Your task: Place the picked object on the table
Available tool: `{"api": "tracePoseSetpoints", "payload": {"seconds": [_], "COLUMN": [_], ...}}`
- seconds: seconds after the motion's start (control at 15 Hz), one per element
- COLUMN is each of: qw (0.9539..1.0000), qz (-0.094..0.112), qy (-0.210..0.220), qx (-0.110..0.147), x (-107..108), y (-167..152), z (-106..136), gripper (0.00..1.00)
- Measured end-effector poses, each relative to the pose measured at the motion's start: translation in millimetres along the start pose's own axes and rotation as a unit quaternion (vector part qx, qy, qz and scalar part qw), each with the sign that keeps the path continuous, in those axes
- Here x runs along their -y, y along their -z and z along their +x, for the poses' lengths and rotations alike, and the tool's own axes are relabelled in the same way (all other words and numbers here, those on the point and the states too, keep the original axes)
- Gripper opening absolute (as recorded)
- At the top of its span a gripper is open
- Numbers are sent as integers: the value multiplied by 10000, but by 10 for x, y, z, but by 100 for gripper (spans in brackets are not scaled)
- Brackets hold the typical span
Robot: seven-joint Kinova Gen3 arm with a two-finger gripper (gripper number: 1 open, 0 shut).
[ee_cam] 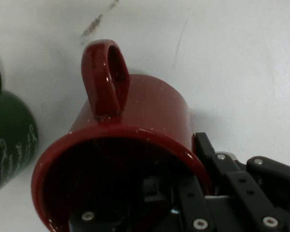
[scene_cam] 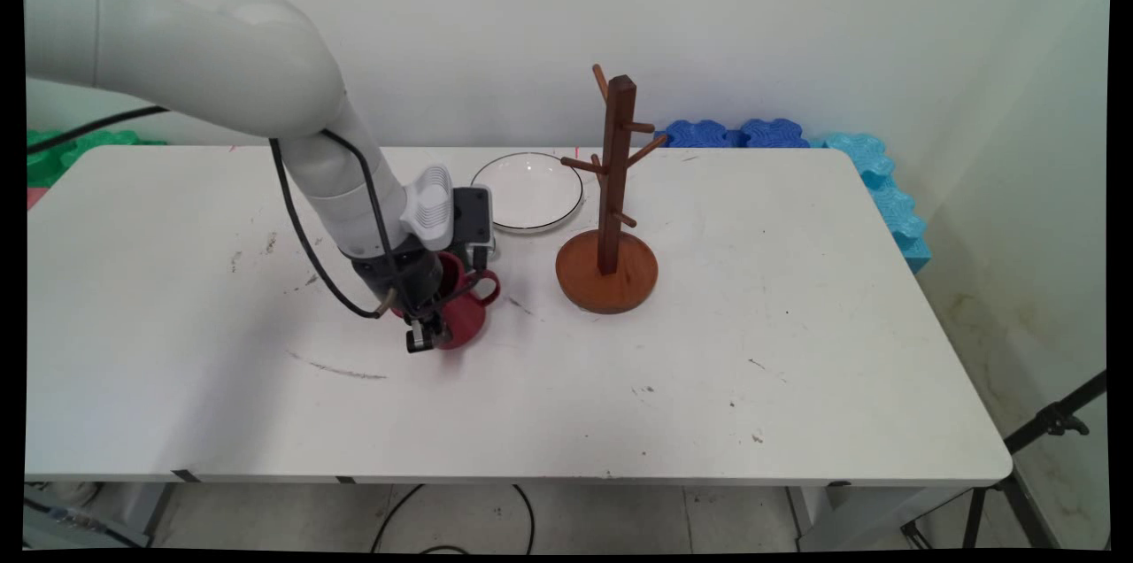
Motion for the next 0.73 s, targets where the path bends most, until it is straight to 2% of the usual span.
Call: {"api": "tracePoseSetpoints", "payload": {"seconds": [0.27,0.33,0.73], "qw": [10000,10000,9996], "qz": [-5,-8,-7], "qy": [14,24,80], "qx": [-17,-32,-277], "x": [-2,-4,6], "y": [-55,-68,-56], "z": [30,42,123], "gripper": [0,100,100]}}
